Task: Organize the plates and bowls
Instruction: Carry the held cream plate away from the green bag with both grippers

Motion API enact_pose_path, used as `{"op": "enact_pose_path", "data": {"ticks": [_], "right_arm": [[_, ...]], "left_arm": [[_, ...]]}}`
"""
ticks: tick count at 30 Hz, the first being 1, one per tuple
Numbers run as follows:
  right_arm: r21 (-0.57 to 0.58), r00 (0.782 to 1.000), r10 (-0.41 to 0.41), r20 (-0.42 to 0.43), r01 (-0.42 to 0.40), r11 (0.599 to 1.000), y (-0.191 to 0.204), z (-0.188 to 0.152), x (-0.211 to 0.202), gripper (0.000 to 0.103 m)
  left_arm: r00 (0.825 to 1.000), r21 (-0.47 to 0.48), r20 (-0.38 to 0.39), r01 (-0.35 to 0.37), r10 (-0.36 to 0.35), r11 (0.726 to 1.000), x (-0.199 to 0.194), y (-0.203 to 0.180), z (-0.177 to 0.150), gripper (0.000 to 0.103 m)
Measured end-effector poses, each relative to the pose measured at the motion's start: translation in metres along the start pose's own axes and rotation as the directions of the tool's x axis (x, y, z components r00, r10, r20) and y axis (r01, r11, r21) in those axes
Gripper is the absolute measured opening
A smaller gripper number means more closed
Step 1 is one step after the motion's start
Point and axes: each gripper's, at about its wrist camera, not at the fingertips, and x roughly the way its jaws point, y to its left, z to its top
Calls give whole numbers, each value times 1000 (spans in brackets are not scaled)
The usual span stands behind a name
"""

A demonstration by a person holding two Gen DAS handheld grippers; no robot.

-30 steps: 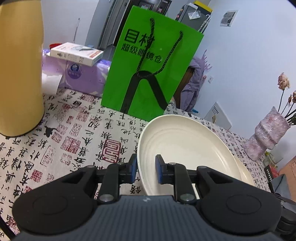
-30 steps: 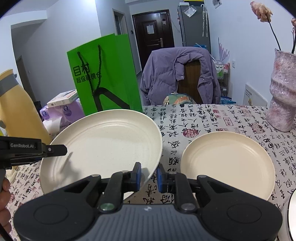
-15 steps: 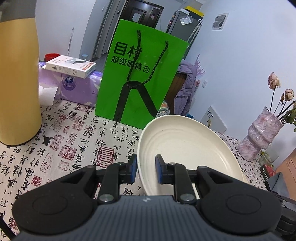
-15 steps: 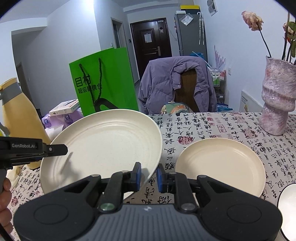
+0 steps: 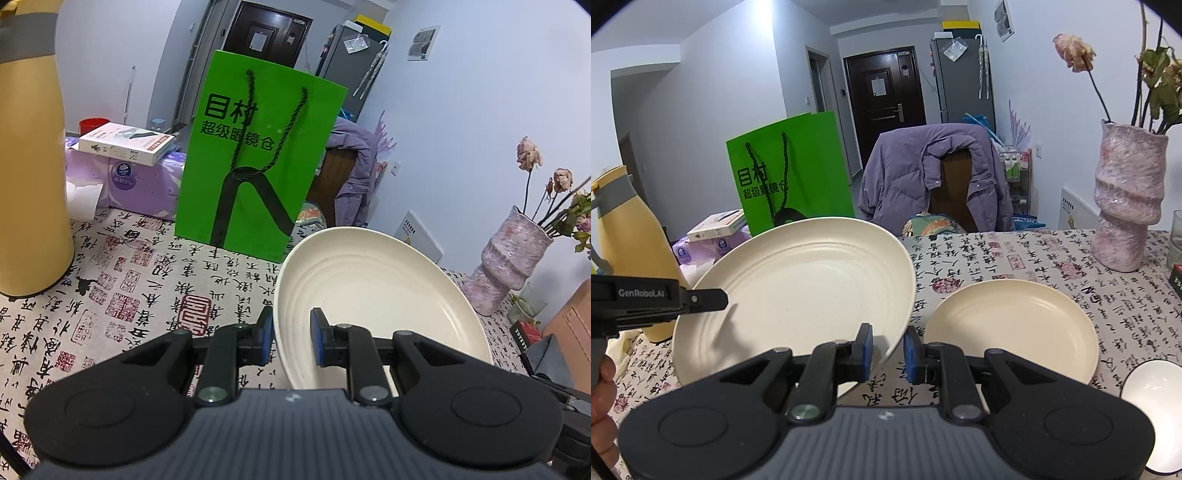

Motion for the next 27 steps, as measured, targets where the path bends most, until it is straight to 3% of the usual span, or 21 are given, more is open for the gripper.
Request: {"op": "enact_pose_path", "data": {"ticks": [9,27], "right_arm": [[25,1000,-13,25,12,1000,-11,-4,-20,17],[24,998,13,55,-14,1000,-9,-10,-55,18]], "left_arm": [[1000,35,19,8,-8,999,-11,-18,-6,20],[998,16,61,7,-8,1000,-52,-27,-10,20]]}}
